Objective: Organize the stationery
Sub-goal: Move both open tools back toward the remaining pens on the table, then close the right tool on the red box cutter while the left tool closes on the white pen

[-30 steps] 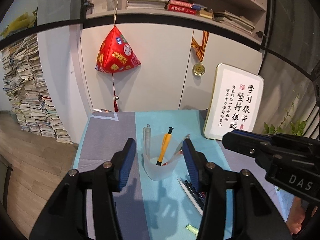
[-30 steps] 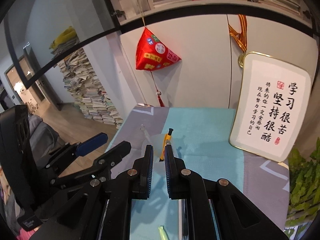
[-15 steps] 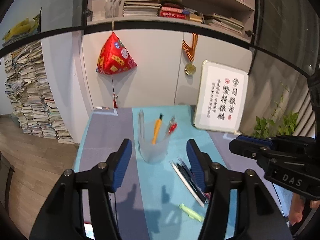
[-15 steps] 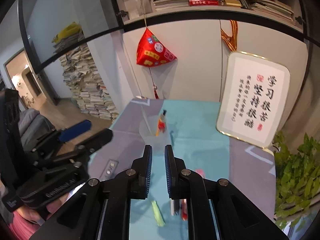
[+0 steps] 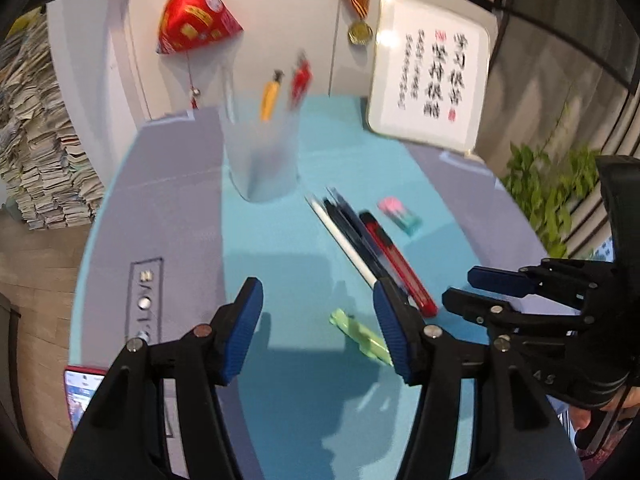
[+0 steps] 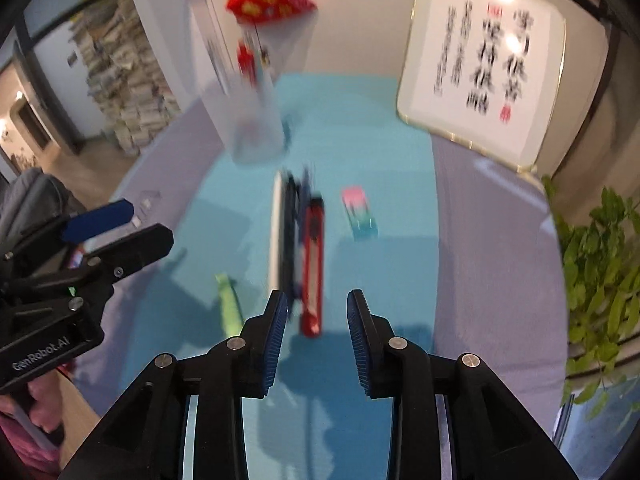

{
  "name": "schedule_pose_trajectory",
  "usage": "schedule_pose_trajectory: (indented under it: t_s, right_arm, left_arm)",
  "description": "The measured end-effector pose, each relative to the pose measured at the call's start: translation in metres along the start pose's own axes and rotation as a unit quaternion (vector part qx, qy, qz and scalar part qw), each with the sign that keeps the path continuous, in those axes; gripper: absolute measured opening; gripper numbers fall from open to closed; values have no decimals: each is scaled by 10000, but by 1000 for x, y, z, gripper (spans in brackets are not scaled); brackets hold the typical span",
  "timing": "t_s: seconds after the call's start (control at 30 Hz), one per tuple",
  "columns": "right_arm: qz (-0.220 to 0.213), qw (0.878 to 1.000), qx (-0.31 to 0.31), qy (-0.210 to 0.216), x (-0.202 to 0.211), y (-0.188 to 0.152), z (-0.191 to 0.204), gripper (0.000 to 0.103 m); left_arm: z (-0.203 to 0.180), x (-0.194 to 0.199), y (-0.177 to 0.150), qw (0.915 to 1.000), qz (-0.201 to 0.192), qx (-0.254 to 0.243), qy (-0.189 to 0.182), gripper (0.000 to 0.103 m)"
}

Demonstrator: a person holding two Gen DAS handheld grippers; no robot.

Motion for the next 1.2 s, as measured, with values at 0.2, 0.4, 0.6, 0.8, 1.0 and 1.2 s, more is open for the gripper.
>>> schedule_pose_trajectory:
  t_s: [0.2, 0.4, 0.6, 0.8, 1.0, 1.2]
  right_arm:
    - [116, 9998, 151, 13, -13, -11, -3, 31]
    - [217, 9995, 216, 8, -26, -13, -2, 31]
    - [69, 9995, 307, 21, -31, -11, -2, 31]
    - [57, 9997, 186, -165, -31, -9, -19, 7]
    - [26, 10000, -54, 13, -25, -5, -37, 8]
    - [37, 9997, 232, -44, -34, 2, -32, 29]
  left_arm:
    - [-14, -18, -11, 9995, 225, -217, -89, 57]
    - [-14, -34, -17, 9989, 427, -160, -90, 55]
    - [-17, -45, -12, 9987, 476, -69, -171, 55]
    - [-18, -57, -8, 9983, 577, -54, -90, 55]
    - [-11, -72, -7, 9975, 698, 130, -34, 58]
    - [-7, -83, 2, 9966, 780, 226, 133, 55]
Point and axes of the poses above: each gripper's, at about its wrist camera, not at the fingertips, and x roughly against the way its jaws point, z to its left, y to its top, the point moved 4 cm from there along -x, roughly the way its jaws point, and after that the axes turned 7 degrees about -z, right-handed, at the moved point
